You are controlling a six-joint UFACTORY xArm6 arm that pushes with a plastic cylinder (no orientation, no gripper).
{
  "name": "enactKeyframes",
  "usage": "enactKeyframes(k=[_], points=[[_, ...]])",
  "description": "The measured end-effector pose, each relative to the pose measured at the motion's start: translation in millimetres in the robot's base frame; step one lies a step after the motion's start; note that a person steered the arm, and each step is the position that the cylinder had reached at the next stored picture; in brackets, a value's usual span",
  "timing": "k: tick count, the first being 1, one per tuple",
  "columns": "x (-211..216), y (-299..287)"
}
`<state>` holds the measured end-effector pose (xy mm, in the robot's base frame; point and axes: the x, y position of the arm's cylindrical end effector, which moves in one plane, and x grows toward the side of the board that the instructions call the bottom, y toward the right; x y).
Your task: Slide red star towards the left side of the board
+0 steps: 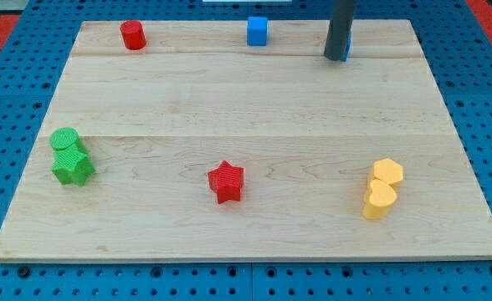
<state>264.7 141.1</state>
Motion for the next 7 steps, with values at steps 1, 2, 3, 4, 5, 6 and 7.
enactKeyframes(k=[1,2,3,4,5,6,7], points=[[-22.2,30.6],[-39.4,43.9],[-29.6,39.9],[-27.3,31.9],[-23.5,31.9],[-9.9,31.9],[5.8,36.1]])
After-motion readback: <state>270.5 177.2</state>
